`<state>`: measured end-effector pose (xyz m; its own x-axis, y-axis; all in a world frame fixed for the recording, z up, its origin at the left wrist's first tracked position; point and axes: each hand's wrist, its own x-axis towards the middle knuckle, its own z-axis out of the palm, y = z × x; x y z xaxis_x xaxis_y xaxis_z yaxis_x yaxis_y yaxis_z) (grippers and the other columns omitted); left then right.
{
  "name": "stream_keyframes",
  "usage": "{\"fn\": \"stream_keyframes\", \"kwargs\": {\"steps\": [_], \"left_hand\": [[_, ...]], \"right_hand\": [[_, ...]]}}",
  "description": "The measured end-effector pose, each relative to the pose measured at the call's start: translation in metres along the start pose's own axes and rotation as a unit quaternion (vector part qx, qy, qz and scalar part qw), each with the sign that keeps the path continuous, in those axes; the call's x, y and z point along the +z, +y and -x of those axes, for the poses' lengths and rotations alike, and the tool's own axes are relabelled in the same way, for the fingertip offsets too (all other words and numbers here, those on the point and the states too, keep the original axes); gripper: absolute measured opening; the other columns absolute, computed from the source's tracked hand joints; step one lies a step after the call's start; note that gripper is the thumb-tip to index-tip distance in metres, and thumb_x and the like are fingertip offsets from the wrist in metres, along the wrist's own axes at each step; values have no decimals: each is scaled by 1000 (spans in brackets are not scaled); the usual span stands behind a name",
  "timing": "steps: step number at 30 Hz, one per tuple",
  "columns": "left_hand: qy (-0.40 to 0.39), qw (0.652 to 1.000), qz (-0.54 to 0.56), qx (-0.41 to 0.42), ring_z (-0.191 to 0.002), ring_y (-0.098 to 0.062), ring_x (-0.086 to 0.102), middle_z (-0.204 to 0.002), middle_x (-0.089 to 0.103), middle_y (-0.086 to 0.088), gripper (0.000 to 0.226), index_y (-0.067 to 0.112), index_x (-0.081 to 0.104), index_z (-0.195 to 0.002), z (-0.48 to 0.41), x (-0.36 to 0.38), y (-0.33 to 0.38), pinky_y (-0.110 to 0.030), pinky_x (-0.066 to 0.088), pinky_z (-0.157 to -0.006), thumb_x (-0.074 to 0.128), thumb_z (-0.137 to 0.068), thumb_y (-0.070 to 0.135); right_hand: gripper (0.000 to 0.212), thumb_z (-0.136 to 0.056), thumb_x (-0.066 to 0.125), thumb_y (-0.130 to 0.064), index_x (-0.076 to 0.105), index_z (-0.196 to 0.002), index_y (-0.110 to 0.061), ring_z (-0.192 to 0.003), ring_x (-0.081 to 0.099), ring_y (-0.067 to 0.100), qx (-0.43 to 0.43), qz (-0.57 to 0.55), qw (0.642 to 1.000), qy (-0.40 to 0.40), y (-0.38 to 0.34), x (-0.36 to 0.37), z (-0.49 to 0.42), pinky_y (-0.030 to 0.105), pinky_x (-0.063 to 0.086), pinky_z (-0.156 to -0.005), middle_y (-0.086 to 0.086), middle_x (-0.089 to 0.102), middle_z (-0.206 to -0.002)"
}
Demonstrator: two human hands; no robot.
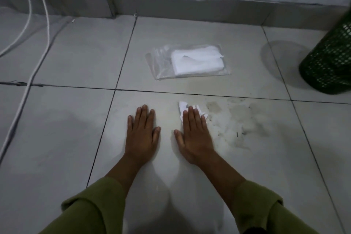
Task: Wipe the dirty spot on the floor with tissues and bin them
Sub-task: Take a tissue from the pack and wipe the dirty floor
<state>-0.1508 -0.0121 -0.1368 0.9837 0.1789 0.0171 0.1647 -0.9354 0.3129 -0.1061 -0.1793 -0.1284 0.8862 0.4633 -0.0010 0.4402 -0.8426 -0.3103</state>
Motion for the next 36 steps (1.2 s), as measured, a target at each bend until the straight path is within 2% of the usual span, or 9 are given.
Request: {"fn": "stream_keyframes", "kwargs": {"steps": [4,7,10,14,21,28,30,33,36], "left_hand": [[-22,1000,0,-12,-145,-24,-2,-158,5,-11,74,12,12,-147,-2,-5,5,-46,-3,-117,3,-83,49],[-32,999,7,-13,-146,-25,-2,-158,3,-12,77,12,12,-147,0,-7,13,-48,-1,-117,0,-80,48],[-36,999,10,12,-146,-25,-1,-158,5,-11,74,12,15,-146,5,-4,19,-47,0,-117,2,-82,47],[-44,999,9,26,-146,-24,0,-158,6,-10,75,13,17,-146,8,-2,24,-45,-1,-117,2,-81,48],[-34,999,38,14,-146,-22,-2,-158,5,-9,74,14,15,-147,8,-1,21,-44,-4,-117,4,-83,49],[-55,998,20,8,-146,-23,-7,-158,-1,-10,79,15,10,-147,6,-3,28,-44,-9,-115,-1,-79,53],[-65,998,17,12,-145,-21,-9,-158,-4,-9,80,16,7,-147,7,-4,28,-43,-10,-115,-2,-78,54],[-84,996,18,7,-145,-22,-11,-158,-6,-9,83,16,5,-147,5,-6,29,-44,-10,-115,-3,-76,56],[-97,995,18,4,-145,-23,-12,-158,-8,-11,76,13,3,-147,6,-9,34,-45,-8,-116,5,-83,53]], "right_hand": [[74,-93,7,-52,20,-145,0,-144,9,30,-50,14,998,-18,-7,-3,34,36,-3,-116,17,17,-155],[66,-96,14,-47,16,-146,-3,-145,6,28,-93,20,994,-46,-1,-6,55,39,2,-116,14,13,-156],[65,-97,9,-46,16,-146,-5,-146,7,25,-142,51,987,-61,15,-13,69,41,7,-116,12,12,-156],[61,-98,18,-45,17,-147,-8,-146,10,21,-177,76,979,-63,35,-22,76,42,13,-116,9,17,-156],[59,-98,20,-44,16,-147,-11,-146,10,19,-165,89,980,-73,44,-23,67,42,12,-117,7,15,-157],[68,-96,0,-47,24,-145,-8,-142,23,25,-94,78,989,-88,50,-26,24,43,10,-113,12,26,-153],[73,-93,-7,-51,21,-146,-9,-143,18,24,-84,68,991,-85,52,-25,17,44,9,-116,11,22,-155],[83,-85,-18,-58,8,-148,-11,-146,1,20,-90,64,991,-79,53,-25,10,45,2,-119,9,6,-158],[69,-89,-4,-50,-2,-148,-13,-146,-8,17,-77,66,988,-113,49,-35,8,43,-5,-120,7,-6,-158]]}}
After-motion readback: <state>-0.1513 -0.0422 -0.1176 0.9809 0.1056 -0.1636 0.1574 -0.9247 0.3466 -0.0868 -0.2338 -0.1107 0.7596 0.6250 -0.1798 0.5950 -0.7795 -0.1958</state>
